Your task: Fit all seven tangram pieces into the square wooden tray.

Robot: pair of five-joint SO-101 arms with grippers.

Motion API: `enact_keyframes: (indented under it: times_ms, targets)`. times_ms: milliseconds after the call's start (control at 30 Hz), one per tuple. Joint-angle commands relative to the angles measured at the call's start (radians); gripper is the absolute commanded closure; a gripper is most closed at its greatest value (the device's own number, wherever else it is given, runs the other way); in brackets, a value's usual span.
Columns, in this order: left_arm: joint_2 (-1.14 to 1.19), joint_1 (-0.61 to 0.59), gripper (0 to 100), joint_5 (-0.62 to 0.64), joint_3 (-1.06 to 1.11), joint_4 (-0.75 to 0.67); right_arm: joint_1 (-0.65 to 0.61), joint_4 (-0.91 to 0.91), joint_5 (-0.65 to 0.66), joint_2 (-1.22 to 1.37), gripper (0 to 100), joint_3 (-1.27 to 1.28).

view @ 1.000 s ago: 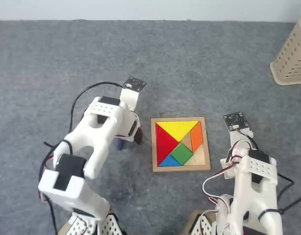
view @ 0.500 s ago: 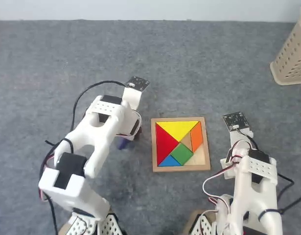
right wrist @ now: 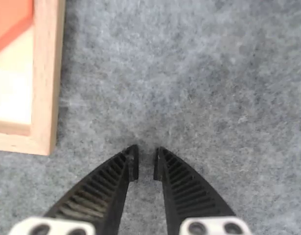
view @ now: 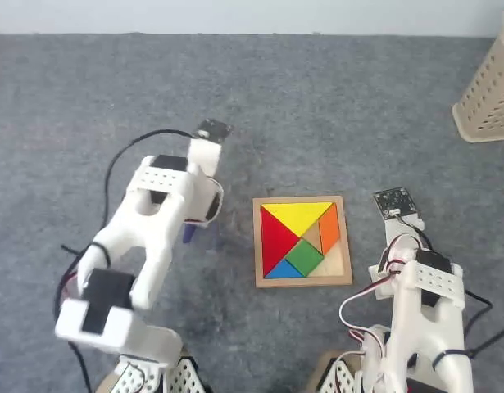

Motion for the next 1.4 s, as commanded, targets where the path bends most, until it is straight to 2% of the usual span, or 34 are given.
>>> enact_keyframes:
  times_ms: [0,133,333,467,600,700,900,1367]
  targets:
    - [-0.135,-0.002,99,-0.054,0.008,0.044,0.018,-0.018,-0.008,-0.012,90.8,0.002]
    - [-0.238,0.068,99,-0.103,0.005,0.115,0.018,-0.018,-0.008,-0.012,90.8,0.002]
    - [-0.249,0.370,99,-0.176,-0.065,0.203,0.018,-0.018,-0.008,-0.012,90.8,0.002]
    - [-0.129,0.496,99,-0.172,-0.159,0.198,0.018,-0.018,-0.008,-0.012,90.8,0.002]
    - [0.038,0.522,99,-0.087,-0.271,0.186,0.018,-0.018,-0.008,-0.012,90.8,0.002]
    - [0.132,0.531,99,0.028,-0.343,0.153,0.018,-0.018,-0.008,-0.012,90.8,0.002]
    - [0.189,0.601,99,0.207,-0.386,0.081,0.018,-0.018,-0.006,-0.012,90.8,0.002]
    - [0.196,0.664,99,0.242,-0.380,0.026,0.018,-0.018,-0.008,-0.012,90.8,0.002]
